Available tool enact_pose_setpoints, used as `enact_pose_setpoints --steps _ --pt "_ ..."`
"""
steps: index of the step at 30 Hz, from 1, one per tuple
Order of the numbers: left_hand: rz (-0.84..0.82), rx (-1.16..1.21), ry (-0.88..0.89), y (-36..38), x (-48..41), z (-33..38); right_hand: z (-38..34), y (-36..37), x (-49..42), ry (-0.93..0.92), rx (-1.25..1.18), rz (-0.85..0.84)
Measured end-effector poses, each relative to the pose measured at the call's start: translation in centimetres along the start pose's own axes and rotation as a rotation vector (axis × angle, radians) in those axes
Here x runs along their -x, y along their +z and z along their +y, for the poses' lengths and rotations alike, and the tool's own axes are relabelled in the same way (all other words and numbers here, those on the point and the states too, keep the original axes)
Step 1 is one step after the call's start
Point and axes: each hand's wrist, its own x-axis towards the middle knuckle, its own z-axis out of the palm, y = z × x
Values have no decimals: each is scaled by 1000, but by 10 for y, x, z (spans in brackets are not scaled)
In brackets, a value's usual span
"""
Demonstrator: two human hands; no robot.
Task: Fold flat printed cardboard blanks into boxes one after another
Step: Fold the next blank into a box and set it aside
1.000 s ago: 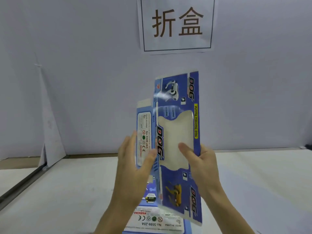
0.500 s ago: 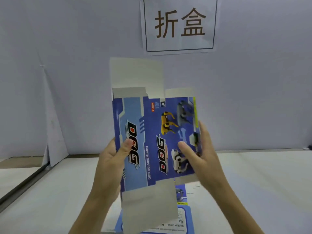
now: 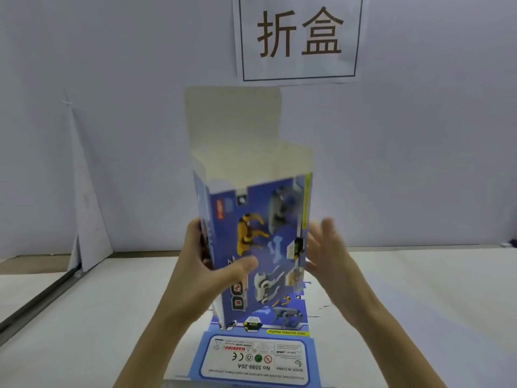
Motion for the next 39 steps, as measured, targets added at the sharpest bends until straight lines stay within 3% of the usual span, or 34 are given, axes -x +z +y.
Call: enact_pose_setpoints --steps 3,5,9,12,15,19,22,26,28,33,39 --pt "-159 -190 89 -9 4 -1 -10 -12 1 2 -503 -12" --pt "-213 -238 72 -10 7 -1 -10 -17 2 -3 -678 -20" --pt "-196 -234 107 -5 9 3 -8 -20 7 62 -608 97" --pt "-178 -239 163 -7 8 4 -17 -17 9 142 -703 -122" --pt "-182 -269 161 -16 6 -1 -16 -17 13 181 -428 -234" --pt "-197 -421 132 -25 3 -10 -4 -19 7 117 137 41" --pt "-195 -448 115 -29 2 -16 -4 -18 6 25 469 90" --pt "-195 -411 126 -36 3 -14 -19 -26 13 224 187 -160" --pt "-216 -380 147 -34 3 -10 -26 -27 16 260 194 -208" --pt "-251 -526 231 -19 4 -10 -20 -26 11 264 481 33" --pt "-266 -432 51 -24 4 -5 -31 -25 15 406 392 -7"
